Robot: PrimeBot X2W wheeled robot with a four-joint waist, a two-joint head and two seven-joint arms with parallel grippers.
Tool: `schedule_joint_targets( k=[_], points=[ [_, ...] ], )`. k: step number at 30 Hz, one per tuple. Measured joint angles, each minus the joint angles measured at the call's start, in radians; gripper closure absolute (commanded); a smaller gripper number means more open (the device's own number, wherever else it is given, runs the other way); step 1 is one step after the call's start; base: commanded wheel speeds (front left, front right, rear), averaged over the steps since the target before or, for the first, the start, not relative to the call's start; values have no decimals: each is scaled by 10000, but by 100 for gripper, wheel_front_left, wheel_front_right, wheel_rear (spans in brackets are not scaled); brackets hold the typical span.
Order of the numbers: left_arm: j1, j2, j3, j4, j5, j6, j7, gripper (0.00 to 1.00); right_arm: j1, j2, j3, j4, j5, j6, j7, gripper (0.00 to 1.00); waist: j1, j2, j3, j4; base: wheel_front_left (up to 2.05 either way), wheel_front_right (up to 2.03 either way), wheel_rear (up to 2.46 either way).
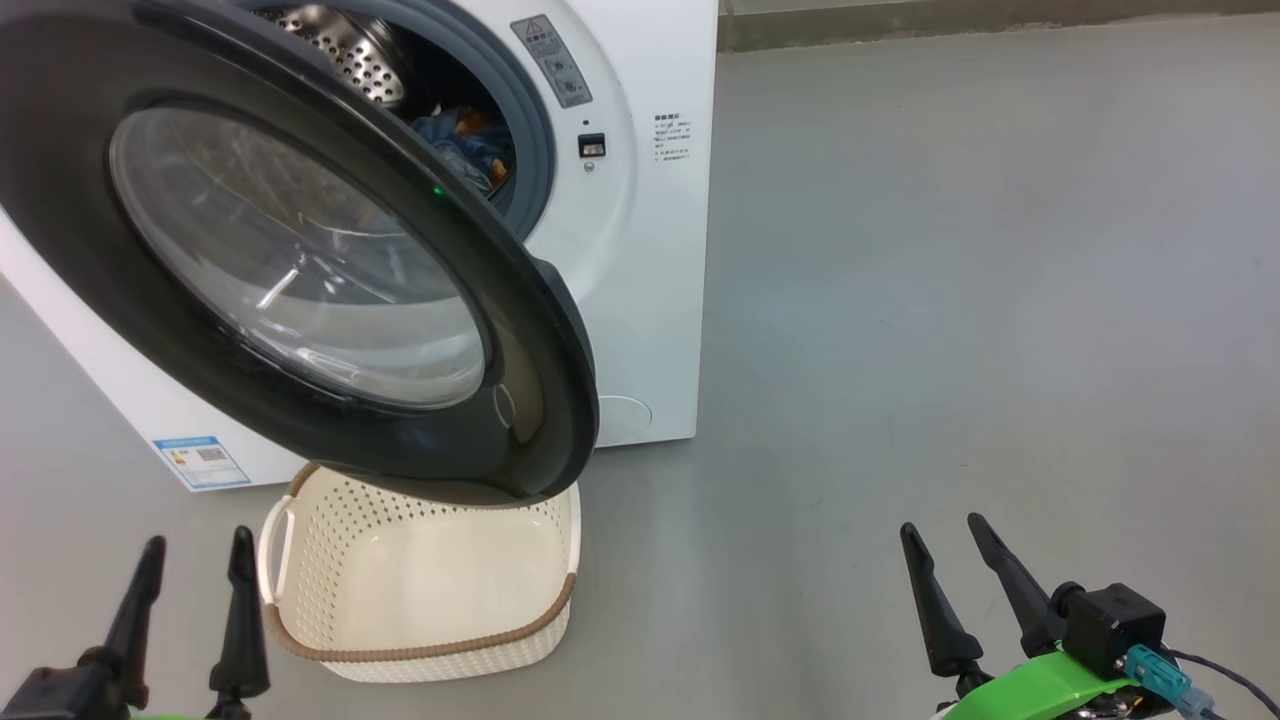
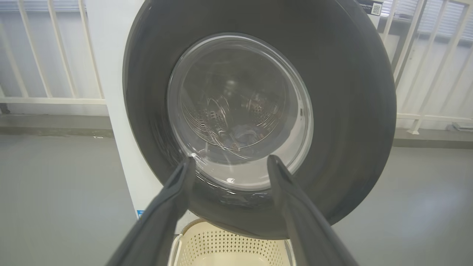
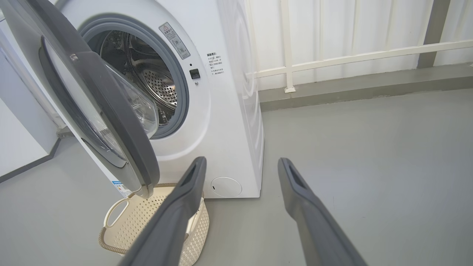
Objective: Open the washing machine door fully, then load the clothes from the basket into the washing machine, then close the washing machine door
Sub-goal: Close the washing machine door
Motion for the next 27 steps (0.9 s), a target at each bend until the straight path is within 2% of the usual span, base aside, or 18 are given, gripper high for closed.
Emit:
schedule_joint_targets(
  k=[4, 11, 17, 27],
  points=[
    [234, -261, 232, 150, 869, 2, 0, 0, 30, 0, -19, -50, 0, 0, 0, 0, 0, 0, -3, 4, 0, 0, 0],
    [548, -598, 322, 182, 1586, 6, 0, 0, 153, 0, -61, -161, -15, 0, 0, 0, 0, 0, 3, 62, 0, 0, 0],
    [799, -805, 267, 215, 1641, 15, 0, 0, 153, 2, -67, -221, -19, 0, 0, 0, 0, 0, -17, 58, 0, 0, 0],
    [997, -823, 407, 117, 1603, 105, 0, 0, 154, 2, -111, -270, -29, 0, 0, 0, 0, 0, -4, 15, 0, 0, 0]
  ],
)
